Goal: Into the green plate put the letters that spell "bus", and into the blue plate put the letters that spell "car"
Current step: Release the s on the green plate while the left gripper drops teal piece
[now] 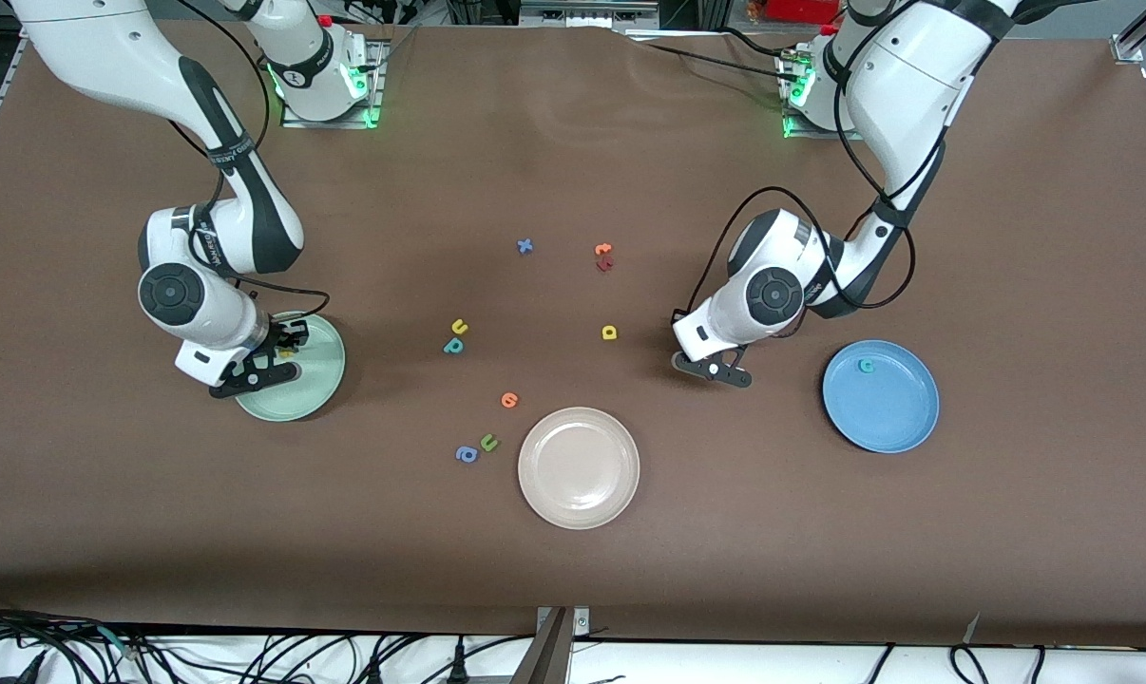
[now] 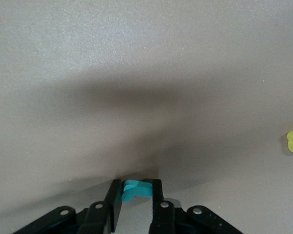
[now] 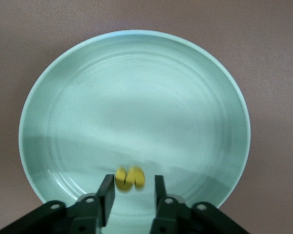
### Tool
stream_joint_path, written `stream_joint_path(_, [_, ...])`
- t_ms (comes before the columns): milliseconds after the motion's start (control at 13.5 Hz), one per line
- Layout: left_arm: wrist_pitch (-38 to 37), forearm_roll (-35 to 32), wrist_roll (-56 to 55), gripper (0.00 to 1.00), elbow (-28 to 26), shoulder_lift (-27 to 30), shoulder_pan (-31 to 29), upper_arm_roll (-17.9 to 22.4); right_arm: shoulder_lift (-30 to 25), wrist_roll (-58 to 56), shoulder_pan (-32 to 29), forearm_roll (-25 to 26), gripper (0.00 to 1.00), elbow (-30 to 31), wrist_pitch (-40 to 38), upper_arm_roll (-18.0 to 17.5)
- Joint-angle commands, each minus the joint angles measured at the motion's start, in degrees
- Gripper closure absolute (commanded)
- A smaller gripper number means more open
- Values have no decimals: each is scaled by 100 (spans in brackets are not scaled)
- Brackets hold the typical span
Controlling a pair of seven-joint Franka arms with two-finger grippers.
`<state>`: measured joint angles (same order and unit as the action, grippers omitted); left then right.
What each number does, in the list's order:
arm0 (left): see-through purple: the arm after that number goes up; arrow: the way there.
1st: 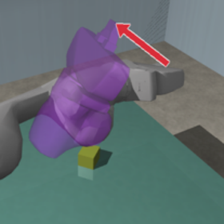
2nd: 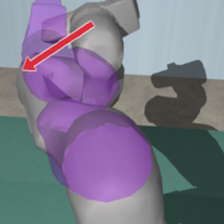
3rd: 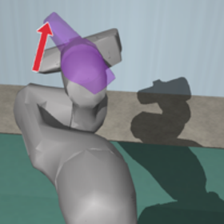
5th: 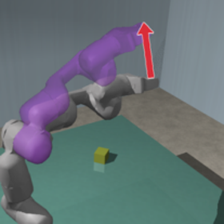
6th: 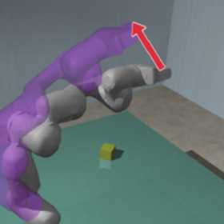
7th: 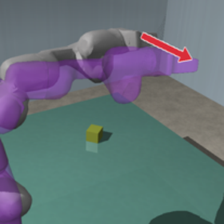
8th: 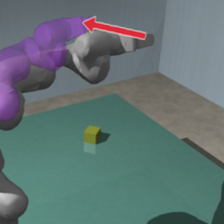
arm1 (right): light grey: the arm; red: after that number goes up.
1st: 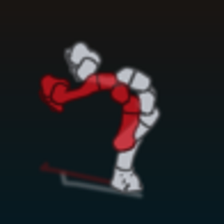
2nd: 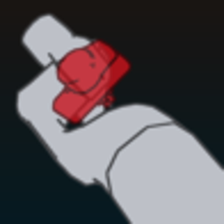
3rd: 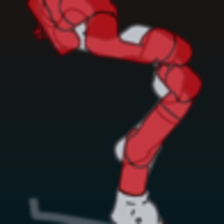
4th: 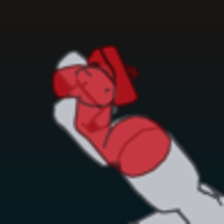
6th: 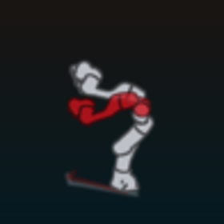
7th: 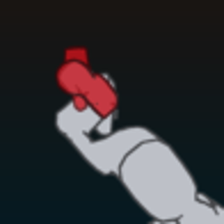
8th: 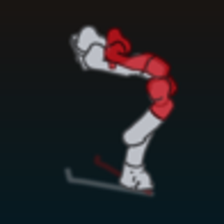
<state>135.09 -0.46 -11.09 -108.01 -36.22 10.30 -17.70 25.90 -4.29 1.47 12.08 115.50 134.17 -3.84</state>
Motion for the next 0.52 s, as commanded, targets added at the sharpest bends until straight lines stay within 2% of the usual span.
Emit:
stream_joint_path(0, [-8,72,19,92,-1,35,-11,4,-42,-125,-33,-65,48,52,66,-3])
stream_joint_path(222, [-386,72,455,91,104,351,-299,56,-103,67,-15,-100,48,61,13,-37])
stream_joint_path(371, [-517,72,1106,91,114,449,-616,56,-191,855,46,-101,47,113,4,-317])
stream_joint_path(445, [-675,72,1448,91,122,527,-739,56,-200,1434,107,-101,33,114,4,-554])
